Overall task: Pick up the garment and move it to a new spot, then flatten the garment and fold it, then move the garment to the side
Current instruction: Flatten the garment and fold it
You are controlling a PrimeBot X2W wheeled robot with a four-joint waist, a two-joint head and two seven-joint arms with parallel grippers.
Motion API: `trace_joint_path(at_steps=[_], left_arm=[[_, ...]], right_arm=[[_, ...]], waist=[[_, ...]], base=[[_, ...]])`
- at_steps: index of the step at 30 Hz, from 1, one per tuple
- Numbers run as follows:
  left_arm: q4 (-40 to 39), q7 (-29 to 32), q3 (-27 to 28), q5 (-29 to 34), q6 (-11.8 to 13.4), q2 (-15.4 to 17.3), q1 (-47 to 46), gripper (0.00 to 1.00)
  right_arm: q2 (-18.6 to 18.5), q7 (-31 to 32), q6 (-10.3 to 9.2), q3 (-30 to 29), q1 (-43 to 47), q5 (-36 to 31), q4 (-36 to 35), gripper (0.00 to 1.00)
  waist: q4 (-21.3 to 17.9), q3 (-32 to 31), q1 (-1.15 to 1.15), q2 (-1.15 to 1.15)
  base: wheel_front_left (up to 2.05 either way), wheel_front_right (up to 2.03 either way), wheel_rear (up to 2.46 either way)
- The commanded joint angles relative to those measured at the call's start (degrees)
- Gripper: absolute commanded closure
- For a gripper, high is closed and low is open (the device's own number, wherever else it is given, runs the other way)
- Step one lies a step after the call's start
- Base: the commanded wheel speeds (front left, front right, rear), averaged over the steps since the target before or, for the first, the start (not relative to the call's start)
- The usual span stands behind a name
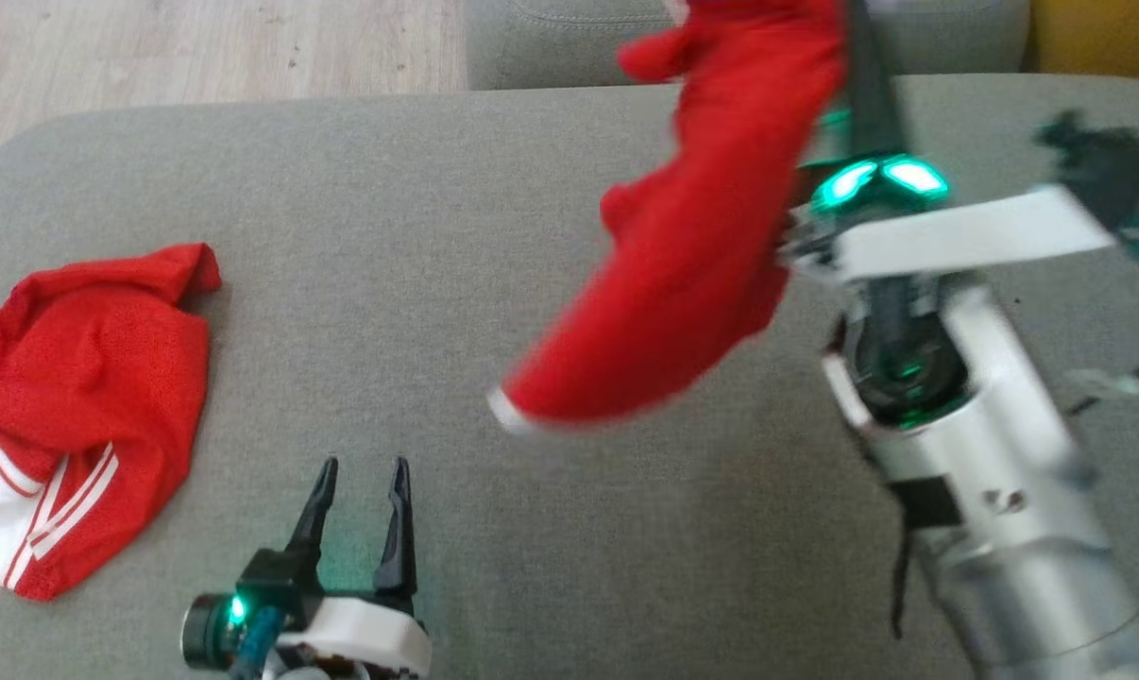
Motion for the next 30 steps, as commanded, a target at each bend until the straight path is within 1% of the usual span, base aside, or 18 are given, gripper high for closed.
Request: trace_joint_path(at_steps=[1,3,4,5,6,7,8,10,13,15,18,24,26,28,30], left_arm=[[-1.48,-0.29,1.17,-0.77,-0.12,0.1,-0.46,0.0],[-1.57,-0.29,0.99,-0.97,0.02,0.1,-0.43,0.0],[-1.67,-0.29,0.72,-1.15,0.13,0.1,-0.66,0.0],[-1.77,-0.29,0.56,-1.23,0.22,0.1,-0.85,0.0],[-1.85,-0.29,0.34,-1.3,0.3,0.1,-1.07,0.0],[-1.9,-0.29,0.1,-1.37,0.37,0.1,-1.29,0.0],[-1.85,-0.29,-0.17,-1.41,0.34,0.1,-1.51,0.0],[-1.85,-0.29,-0.64,-1.45,0.39,0.1,-2.04,0.0],[-2.01,-0.29,-0.85,-1.44,0.62,0.1,-2.69,0.0],[-2.06,-0.29,-0.63,-1.26,0.64,0.1,-2.81,0.0],[-1.91,-0.29,-0.35,-1.08,0.58,0.1,-2.87,0.0],[-2.49,-0.29,-0.88,-0.95,-0.06,0.1,-3.61,0.0],[-2.69,-0.29,-1.46,-1.13,-0.24,0.1,-4.16,0.0],[-2.79,-0.29,-2.53,-2.07,-0.58,0.1,-4.86,0.0],[-2.16,-0.29,-5.1,-2.62,-1.62,0.1,-5.98,0.0]], right_arm=[[0.77,-0.22,-0.04,-1.29,-0.62,0.37,-1.1,1.0],[0.78,-0.22,-0.04,-5.09,-0.74,-3.17,2.09,1.0],[0.74,-0.22,-0.04,-8.51,-0.43,-7.88,6.97,1.0],[0.35,-0.22,-0.04,-10.08,-0.43,-11.8,9.53,1.0],[-0.26,-0.22,-0.04,-11.35,-0.19,-15.66,12.44,0.63],[-0.77,-0.22,-0.04,-12.98,0.41,-18.87,16.29,0.01],[-1.36,-0.22,-0.04,-14.28,0.91,-22.04,20.64,0.0],[-2.63,-0.22,-0.04,-18.39,1.21,-28.24,26.22,0.0],[-2.9,-0.22,-0.04,-22.09,2.25,-35.01,29.39,0.0],[-2.61,-0.22,-0.04,-21.71,3.41,-38.37,28.8,0.0],[-1.93,-0.22,-0.04,-20.66,5.87,-41.18,26.73,0.0],[-1.0,-0.22,-0.04,-19.46,12.07,-48.16,19.01,0.0],[-0.61,-0.22,-0.04,-19.52,14.61,-50.6,17.35,0.0],[-0.18,-0.22,-0.04,-19.98,16.74,-51.33,16.9,0.0],[0.13,-0.22,-0.04,-19.98,18.37,-51.62,16.77,0.0]], waist=[[0.02,0.07,0.01,0.0],[0.01,0.42,0.01,0.0],[0.0,0.96,0.01,0.0],[-0.02,1.34,0.01,0.0],[-0.01,1.65,0.01,0.0],[0.01,1.97,0.01,0.0],[0.02,2.2,0.01,0.0],[0.06,2.78,0.01,0.0],[-0.29,3.46,0.01,0.0],[-0.82,3.63,0.01,0.0],[-1.63,3.42,0.01,0.0],[-3.2,2.9,0.01,0.0],[-3.87,2.72,0.01,0.0],[-4.74,2.7,0.01,0.0],[-5.82,2.86,0.01,0.0]], base=[[0.0,0.0,0.0],[0.0,0.0,0.0],[0.0,0.0,0.0],[0.0,0.0,0.0],[0.0,0.0,0.0],[0.0,0.0,0.0],[0.0,0.0,0.0],[0.0,0.0,0.0],[0.0,0.0,0.0],[0.0,0.0,0.0],[0.0,0.0,0.0],[0.0,0.0,0.0],[0.0,0.0,0.0],[0.0,0.0,0.0],[0.0,0.0,0.0]])
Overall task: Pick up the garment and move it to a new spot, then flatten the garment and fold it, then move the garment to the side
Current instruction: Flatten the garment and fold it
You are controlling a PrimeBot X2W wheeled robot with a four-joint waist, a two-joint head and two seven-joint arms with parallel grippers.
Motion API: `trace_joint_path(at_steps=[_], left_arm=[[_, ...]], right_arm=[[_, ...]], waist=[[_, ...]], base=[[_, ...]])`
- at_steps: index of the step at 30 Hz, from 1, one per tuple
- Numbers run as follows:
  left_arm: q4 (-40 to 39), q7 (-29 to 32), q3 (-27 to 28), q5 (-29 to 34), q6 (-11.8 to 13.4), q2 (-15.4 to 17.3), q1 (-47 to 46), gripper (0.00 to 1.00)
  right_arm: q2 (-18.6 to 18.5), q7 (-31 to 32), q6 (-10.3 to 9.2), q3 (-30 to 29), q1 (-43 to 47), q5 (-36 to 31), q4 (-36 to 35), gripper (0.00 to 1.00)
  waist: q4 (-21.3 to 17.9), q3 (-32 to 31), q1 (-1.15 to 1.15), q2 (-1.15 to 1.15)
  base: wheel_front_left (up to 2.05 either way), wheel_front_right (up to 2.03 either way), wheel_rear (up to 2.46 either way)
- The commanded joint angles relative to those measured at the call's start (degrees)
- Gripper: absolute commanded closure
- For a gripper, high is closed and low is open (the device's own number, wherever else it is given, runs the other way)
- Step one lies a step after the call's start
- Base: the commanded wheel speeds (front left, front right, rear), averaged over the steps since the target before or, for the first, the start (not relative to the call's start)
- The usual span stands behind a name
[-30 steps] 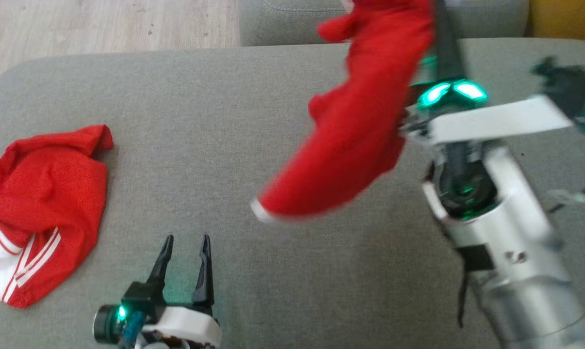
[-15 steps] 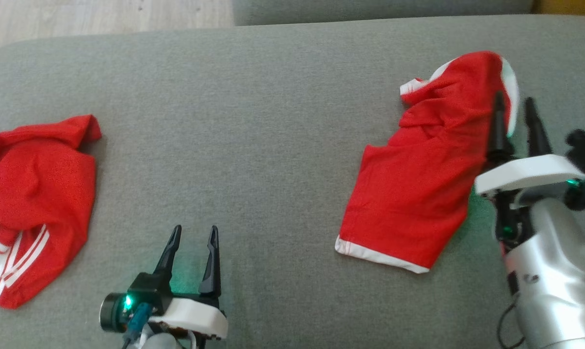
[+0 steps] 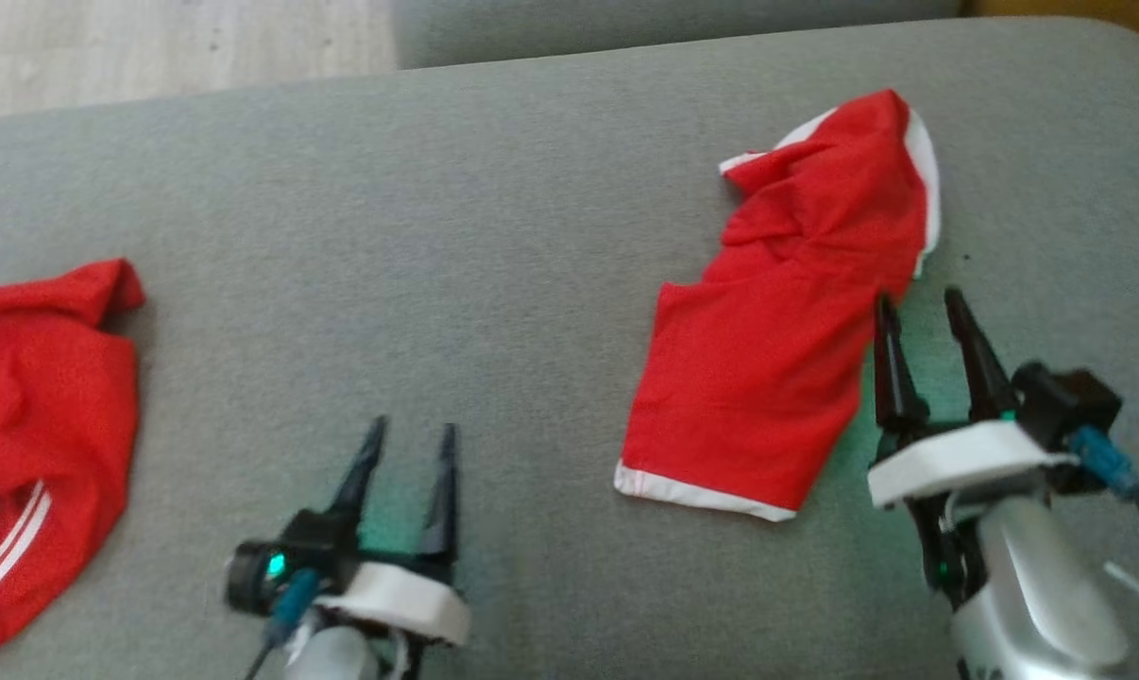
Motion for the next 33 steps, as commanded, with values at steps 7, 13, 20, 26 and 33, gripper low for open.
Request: trace_joint_path(at_steps=[7,13,20,26,33], left_arm=[[3.92,-0.29,-12.66,-5.07,-3.68,0.1,-8.27,0.0],[9.84,-0.29,-18.15,-7.42,-3.93,0.1,-10.44,0.0],[18.5,-0.29,-21.07,-9.3,-2.72,0.1,-12.69,0.0],[20.75,-0.29,-23.52,-10.98,-3.45,0.1,-14.06,1.0],[13.43,-0.29,-21.16,-9.98,-1.66,0.1,-15.87,1.0]], right_arm=[[0.8,-0.22,-0.04,1.28,1.86,-0.41,-2.29,0.0],[0.92,-0.22,-0.04,1.62,1.08,0.03,-2.73,0.0],[0.98,-0.22,-0.04,1.7,0.62,0.86,-3.13,0.0],[0.99,-0.22,-0.04,1.5,0.93,2.69,-2.68,0.0],[1.0,-0.22,-0.04,1.61,1.31,4.69,-1.92,0.0]], waist=[[-6.81,1.9,0.0,0.0],[-11.06,3.23,0.0,0.0],[-13.38,4.14,0.0,0.0],[-12.88,3.98,0.0,0.0],[-10.77,2.9,0.0,0.0]], base=[[0.0,0.0,0.0],[0.0,0.0,0.0],[0.0,0.0,0.0],[0.0,0.0,0.0],[0.0,0.0,0.0]])
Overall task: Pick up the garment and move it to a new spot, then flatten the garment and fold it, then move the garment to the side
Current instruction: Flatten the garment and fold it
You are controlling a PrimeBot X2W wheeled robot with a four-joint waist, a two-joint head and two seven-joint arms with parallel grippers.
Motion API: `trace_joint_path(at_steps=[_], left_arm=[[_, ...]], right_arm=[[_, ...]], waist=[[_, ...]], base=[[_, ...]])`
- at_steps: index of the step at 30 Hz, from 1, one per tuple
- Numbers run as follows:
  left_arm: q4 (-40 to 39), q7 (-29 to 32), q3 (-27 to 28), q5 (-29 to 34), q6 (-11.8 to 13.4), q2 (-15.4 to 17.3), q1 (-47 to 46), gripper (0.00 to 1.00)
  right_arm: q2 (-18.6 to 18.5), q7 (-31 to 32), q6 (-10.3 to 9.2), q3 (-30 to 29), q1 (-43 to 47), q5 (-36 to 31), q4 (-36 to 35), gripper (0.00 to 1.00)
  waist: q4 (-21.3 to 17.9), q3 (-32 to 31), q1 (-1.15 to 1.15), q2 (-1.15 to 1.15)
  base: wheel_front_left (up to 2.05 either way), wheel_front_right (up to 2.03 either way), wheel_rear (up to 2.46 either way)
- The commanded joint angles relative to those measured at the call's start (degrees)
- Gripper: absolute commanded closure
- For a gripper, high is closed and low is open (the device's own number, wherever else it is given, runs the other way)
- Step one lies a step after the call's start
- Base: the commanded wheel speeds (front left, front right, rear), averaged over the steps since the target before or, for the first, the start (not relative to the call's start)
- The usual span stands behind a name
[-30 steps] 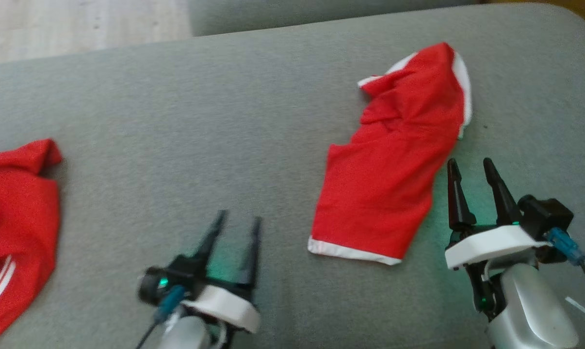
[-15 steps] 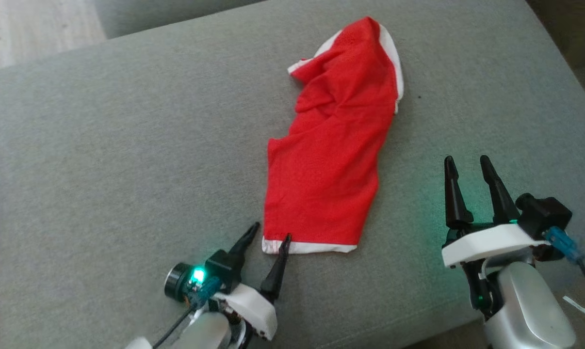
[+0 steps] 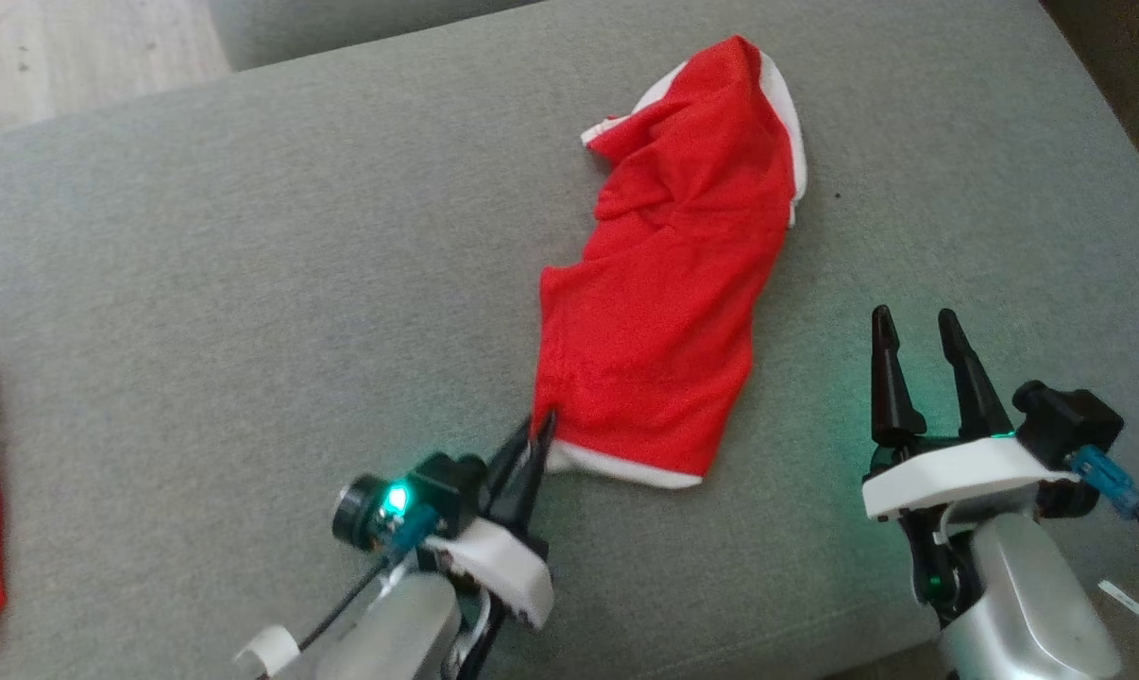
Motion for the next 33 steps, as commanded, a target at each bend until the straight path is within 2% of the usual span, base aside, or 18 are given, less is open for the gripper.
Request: trace_joint_path(at_steps=[1,7,10,19,26,27,28,29,33], left_arm=[[-3.54,-0.29,3.24,0.74,0.77,0.28,-1.49,1.0],[-14.12,-0.29,13.19,4.49,3.02,0.28,-0.86,1.0],[-16.57,-0.29,19.2,6.96,3.42,0.4,0.03,1.0],[-13.52,-0.29,33.38,11.59,3.52,2.24,1.55,1.0],[-9.53,-0.29,38.24,14.26,4.51,1.89,2.74,1.0],[-9.17,-0.29,38.51,14.81,4.59,1.74,2.99,0.71],[-8.7,-0.29,38.75,15.17,4.66,1.55,3.32,0.25],[-8.57,-0.29,38.88,15.48,4.62,1.34,3.57,0.0],[-9.67,-0.29,37.91,16.32,4.23,0.49,5.5,0.0]], right_arm=[[-0.08,-0.22,-0.04,1.3,-1.16,-0.13,-1.52,0.0],[-0.08,-0.22,-0.04,1.31,-0.52,-0.95,-1.17,0.0],[-0.08,-0.22,-0.04,1.38,-0.13,-1.15,-0.88,0.0],[-0.07,-0.22,-0.04,3.13,0.28,-0.13,-0.2,0.0],[-0.07,-0.22,-0.04,3.66,0.08,-0.17,0.3,0.0],[-0.07,-0.22,-0.04,3.81,0.06,-0.3,0.37,0.0],[-0.07,-0.22,-0.04,3.99,0.09,-0.4,0.41,0.0],[-0.07,-0.22,-0.04,4.34,0.14,-0.41,0.48,0.0],[-0.07,-0.22,-0.04,8.53,0.03,1.34,2.2,0.0]], waist=[[0.83,-0.59,-0.01,0.0],[3.39,-2.25,-0.01,0.0],[4.77,-3.11,-0.01,0.0],[6.59,-2.84,-0.01,0.0],[6.67,-2.15,-0.01,0.0],[6.69,-2.06,-0.01,0.0],[6.75,-2.02,-0.01,0.0],[6.85,-1.97,-0.01,0.0],[8.53,-1.73,-0.01,0.0]], base=[[0.0,0.0,0.0],[0.0,0.0,0.0],[0.0,0.0,0.0],[0.0,0.0,0.0],[0.0,0.0,0.0],[0.0,0.0,0.0],[0.0,0.0,0.0],[0.0,0.0,0.0],[0.0,0.0,0.0]])
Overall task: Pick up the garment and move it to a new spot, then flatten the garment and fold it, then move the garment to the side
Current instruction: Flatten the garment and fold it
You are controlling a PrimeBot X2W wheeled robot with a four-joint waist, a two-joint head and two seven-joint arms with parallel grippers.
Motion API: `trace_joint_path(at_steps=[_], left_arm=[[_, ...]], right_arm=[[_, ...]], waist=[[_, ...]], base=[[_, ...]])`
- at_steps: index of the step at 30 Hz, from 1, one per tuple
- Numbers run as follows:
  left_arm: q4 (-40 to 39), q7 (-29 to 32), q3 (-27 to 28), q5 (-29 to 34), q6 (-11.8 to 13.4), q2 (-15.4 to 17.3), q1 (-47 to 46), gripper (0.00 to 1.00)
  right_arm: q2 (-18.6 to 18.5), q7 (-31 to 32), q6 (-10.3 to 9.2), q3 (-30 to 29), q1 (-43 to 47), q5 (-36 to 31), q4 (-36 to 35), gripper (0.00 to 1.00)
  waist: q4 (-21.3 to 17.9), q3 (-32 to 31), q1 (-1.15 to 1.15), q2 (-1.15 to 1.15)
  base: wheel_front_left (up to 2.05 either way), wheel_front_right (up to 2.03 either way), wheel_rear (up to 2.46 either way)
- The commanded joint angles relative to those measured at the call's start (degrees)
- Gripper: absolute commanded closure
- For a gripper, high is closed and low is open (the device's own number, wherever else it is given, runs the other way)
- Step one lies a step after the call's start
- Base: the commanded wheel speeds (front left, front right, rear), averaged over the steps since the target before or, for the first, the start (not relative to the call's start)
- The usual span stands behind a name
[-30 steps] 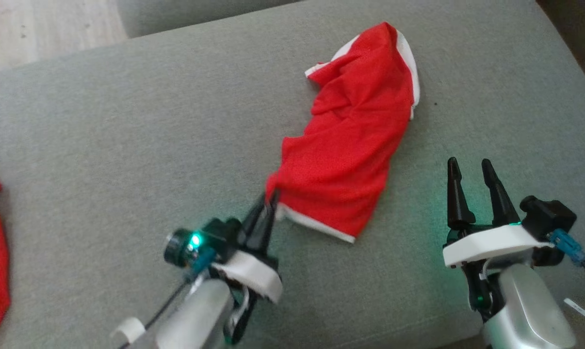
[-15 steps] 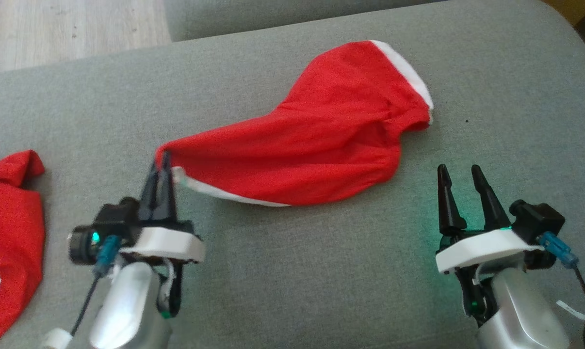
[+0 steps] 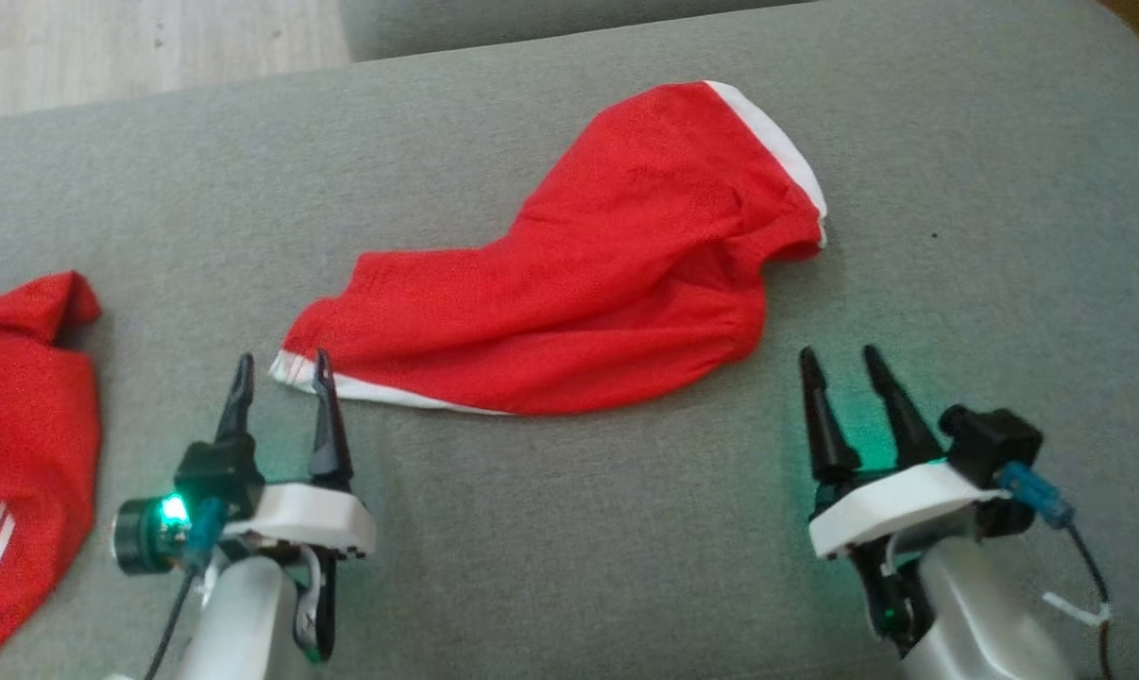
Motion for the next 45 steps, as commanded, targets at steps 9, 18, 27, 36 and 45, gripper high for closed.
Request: trace_joint_path(at_steps=[9,18,27,36,45], left_arm=[[-5.1,-0.28,-6.57,-3.25,0.3,0.23,2.04,0.0],[-6.48,-0.28,-7.81,-3.59,1.29,0.22,2.17,0.0],[-7.44,-0.28,-7.82,-3.36,1.47,0.22,2.38,0.0],[-7.36,-0.28,-8.05,-3.78,1.41,0.22,3.76,0.0],[-6.97,-0.28,-8.58,-5.02,1.42,0.22,5.71,0.0]], right_arm=[[-0.08,-0.22,-0.04,7.65,-4.75,6.4,4.99,0.0],[-0.08,-0.22,-0.04,8.55,-8.34,10.58,8.07,0.0],[-0.08,-0.22,-0.04,8.12,-8.75,10.4,4.81,1.0],[-0.5,-0.22,-0.04,4.53,-5.73,8.94,-1.93,1.0],[-3.74,-0.22,-0.04,3.51,-1.91,7.82,-9.56,1.0]], waist=[[5.55,1.62,0.0,0.0],[7.09,3.14,0.0,0.0],[6.12,3.42,0.0,0.0],[4.06,1.2,0.0,0.0],[1.83,-1.17,0.0,0.0]], base=[[0.0,0.0,0.0],[0.0,0.0,0.0],[0.0,0.0,0.0],[0.0,0.0,0.0],[0.0,0.0,0.0]])
